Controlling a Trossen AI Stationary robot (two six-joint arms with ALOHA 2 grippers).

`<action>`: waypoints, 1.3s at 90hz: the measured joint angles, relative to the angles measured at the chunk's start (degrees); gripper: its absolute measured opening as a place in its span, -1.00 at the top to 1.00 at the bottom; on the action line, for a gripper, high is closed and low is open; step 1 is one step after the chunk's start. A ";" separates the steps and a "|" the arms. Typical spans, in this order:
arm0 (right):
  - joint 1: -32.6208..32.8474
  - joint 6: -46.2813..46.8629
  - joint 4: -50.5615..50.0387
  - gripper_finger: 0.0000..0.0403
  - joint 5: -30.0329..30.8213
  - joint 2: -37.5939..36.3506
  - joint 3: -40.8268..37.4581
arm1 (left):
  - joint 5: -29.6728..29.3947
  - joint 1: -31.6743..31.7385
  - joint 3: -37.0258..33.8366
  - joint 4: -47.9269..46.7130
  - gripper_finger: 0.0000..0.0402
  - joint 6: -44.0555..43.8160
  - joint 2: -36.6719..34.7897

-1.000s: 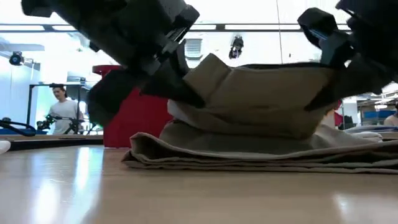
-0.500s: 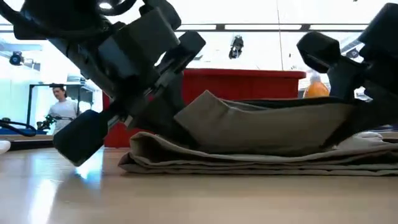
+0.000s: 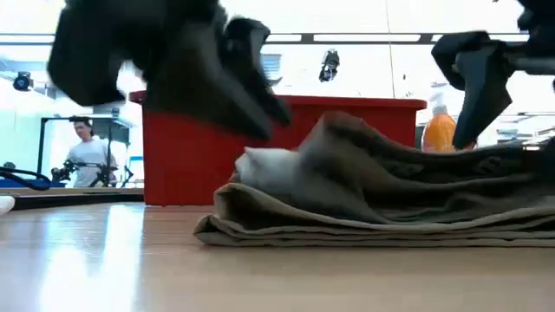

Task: Fold laundry
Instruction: Fold the brown shorts

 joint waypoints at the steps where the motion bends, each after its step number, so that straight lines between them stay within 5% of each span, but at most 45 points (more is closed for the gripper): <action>1: 0.01 0.48 -0.04 -0.33 -0.41 -0.29 0.00 | 0.06 0.00 0.19 -0.19 -0.12 -0.64 -0.12; 25: 1.38 19.33 0.42 -0.49 -1.82 -7.02 0.02 | 1.36 -0.30 1.12 -3.13 -0.37 -13.05 -1.16; 40: 1.41 36.45 1.08 -0.37 -0.65 -8.93 0.02 | 2.48 1.53 1.12 -2.08 -0.25 -24.97 -1.45; 50: 3.55 43.02 5.59 -0.21 7.28 -10.17 -0.39 | -1.62 3.44 1.12 0.07 -0.10 -25.28 -2.33; 61: 6.29 40.25 15.42 0.00 16.49 -11.54 -1.78 | -3.21 5.98 0.45 7.36 0.09 -25.68 -4.25; 75: 5.96 40.32 15.57 0.25 21.23 -12.85 -4.92 | -3.26 7.69 -4.42 23.30 0.35 -27.03 -4.65; 96: 2.82 33.97 33.81 0.92 20.84 -19.41 -17.67 | -3.21 11.65 -15.45 48.62 0.86 -26.64 -3.77; 107: -0.30 21.20 47.96 0.94 17.74 -20.72 -26.07 | 0.59 13.13 -18.54 58.15 0.97 -13.14 -1.81; 117: -4.78 6.68 61.23 0.99 8.92 -19.97 -32.57 | 2.99 14.78 -19.76 60.70 0.99 -11.83 0.79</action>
